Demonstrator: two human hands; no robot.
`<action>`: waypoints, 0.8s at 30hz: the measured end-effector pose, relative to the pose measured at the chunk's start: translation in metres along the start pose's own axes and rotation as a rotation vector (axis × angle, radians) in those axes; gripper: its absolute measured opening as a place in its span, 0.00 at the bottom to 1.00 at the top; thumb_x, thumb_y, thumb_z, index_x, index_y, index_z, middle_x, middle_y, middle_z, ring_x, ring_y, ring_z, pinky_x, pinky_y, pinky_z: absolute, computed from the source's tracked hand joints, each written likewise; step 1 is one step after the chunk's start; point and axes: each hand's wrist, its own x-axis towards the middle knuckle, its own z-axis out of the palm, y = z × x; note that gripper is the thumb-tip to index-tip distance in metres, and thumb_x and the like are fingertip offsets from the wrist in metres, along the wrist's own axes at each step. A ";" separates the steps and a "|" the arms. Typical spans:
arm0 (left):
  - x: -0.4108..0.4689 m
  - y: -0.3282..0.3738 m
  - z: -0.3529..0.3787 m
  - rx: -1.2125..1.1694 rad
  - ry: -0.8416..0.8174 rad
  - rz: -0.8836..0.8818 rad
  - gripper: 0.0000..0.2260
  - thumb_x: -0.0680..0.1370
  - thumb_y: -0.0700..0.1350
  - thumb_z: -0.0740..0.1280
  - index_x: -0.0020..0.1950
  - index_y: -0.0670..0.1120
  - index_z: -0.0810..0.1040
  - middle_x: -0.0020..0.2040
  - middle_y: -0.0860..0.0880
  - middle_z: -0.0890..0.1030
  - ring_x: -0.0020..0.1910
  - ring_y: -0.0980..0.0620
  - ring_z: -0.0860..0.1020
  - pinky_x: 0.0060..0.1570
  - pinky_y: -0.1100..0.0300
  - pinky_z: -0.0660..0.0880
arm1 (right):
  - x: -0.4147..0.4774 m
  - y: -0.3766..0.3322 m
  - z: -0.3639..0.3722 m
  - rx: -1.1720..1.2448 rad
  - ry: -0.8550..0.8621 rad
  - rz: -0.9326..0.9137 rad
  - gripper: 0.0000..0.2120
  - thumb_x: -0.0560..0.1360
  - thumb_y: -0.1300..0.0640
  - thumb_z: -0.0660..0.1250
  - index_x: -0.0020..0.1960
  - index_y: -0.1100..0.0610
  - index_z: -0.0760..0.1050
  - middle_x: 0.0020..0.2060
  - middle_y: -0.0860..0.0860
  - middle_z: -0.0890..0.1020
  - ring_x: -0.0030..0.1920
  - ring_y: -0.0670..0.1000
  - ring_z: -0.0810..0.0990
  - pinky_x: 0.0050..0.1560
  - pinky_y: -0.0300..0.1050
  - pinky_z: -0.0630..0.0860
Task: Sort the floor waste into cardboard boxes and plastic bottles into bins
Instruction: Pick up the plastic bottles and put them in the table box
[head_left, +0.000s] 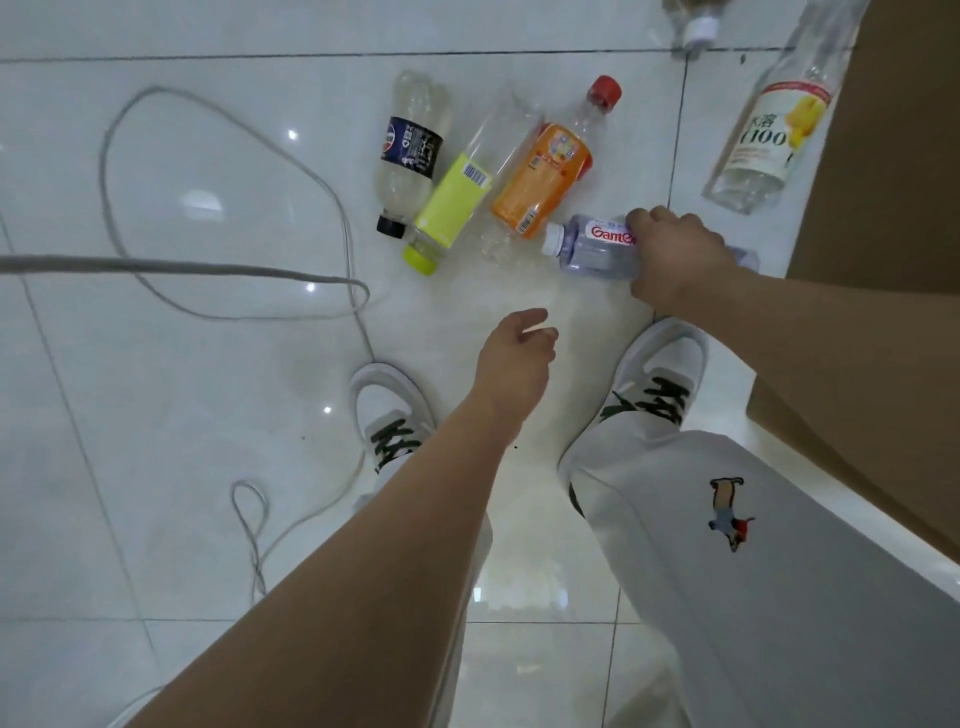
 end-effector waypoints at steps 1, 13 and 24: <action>-0.004 0.003 -0.001 0.003 0.008 0.001 0.15 0.79 0.41 0.63 0.66 0.46 0.74 0.57 0.46 0.80 0.47 0.53 0.77 0.38 0.66 0.70 | -0.005 0.000 -0.005 0.019 -0.012 -0.013 0.26 0.69 0.63 0.70 0.65 0.59 0.66 0.56 0.61 0.73 0.54 0.65 0.74 0.50 0.56 0.72; -0.243 0.169 -0.001 0.011 0.065 0.189 0.14 0.77 0.41 0.64 0.62 0.50 0.75 0.54 0.49 0.81 0.49 0.52 0.78 0.49 0.58 0.74 | -0.214 -0.052 -0.259 0.906 0.120 0.099 0.20 0.66 0.58 0.74 0.54 0.53 0.70 0.47 0.51 0.80 0.48 0.53 0.79 0.44 0.47 0.75; -0.643 0.425 0.047 -0.141 -0.250 0.599 0.15 0.79 0.40 0.62 0.66 0.48 0.72 0.52 0.49 0.81 0.50 0.52 0.79 0.51 0.61 0.74 | -0.546 -0.040 -0.632 1.119 0.755 0.117 0.26 0.67 0.57 0.76 0.61 0.56 0.70 0.53 0.52 0.79 0.51 0.50 0.79 0.48 0.41 0.73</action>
